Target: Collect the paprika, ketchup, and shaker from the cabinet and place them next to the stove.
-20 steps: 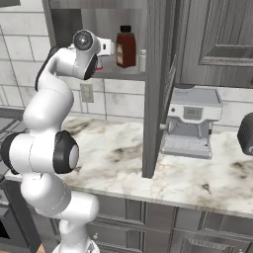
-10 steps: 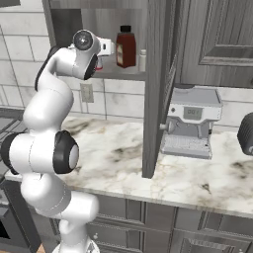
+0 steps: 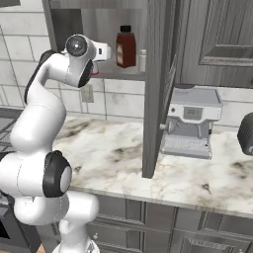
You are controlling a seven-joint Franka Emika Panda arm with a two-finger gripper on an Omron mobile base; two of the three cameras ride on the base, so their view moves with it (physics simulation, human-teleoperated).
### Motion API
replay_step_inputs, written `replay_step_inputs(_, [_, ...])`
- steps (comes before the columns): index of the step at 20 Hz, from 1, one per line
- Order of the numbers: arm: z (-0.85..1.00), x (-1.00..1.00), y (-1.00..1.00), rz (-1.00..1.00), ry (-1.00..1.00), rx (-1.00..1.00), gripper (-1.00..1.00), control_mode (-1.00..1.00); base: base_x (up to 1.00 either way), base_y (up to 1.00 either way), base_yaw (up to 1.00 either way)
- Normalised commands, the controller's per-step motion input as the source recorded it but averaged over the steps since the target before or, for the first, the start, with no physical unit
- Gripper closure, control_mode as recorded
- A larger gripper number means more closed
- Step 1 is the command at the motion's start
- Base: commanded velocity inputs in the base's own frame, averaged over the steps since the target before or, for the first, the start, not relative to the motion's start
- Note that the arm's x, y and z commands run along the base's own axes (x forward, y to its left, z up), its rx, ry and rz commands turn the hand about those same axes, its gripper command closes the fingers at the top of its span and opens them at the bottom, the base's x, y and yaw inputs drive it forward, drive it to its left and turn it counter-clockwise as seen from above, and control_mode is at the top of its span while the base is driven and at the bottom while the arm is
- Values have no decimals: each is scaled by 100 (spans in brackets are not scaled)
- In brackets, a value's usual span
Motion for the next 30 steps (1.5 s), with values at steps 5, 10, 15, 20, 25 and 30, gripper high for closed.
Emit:
replay_step_inputs(5, [-42,-100,6,7,-3,0,100,-100,0,0,0])
replay_step_inputs(10, [-63,-100,5,17,0,0,100,-100,0,0,0])
replay_step_inputs(15, [-92,-58,41,35,0,0,100,-100,0,0,0])
replay_step_inputs(20, [-99,17,83,44,1,0,100,-100,0,0,0])
replay_step_inputs(25, [-94,38,89,38,1,0,100,-100,0,0,0])
replay_step_inputs(30, [-79,65,67,29,8,0,100,-100,0,0,0])
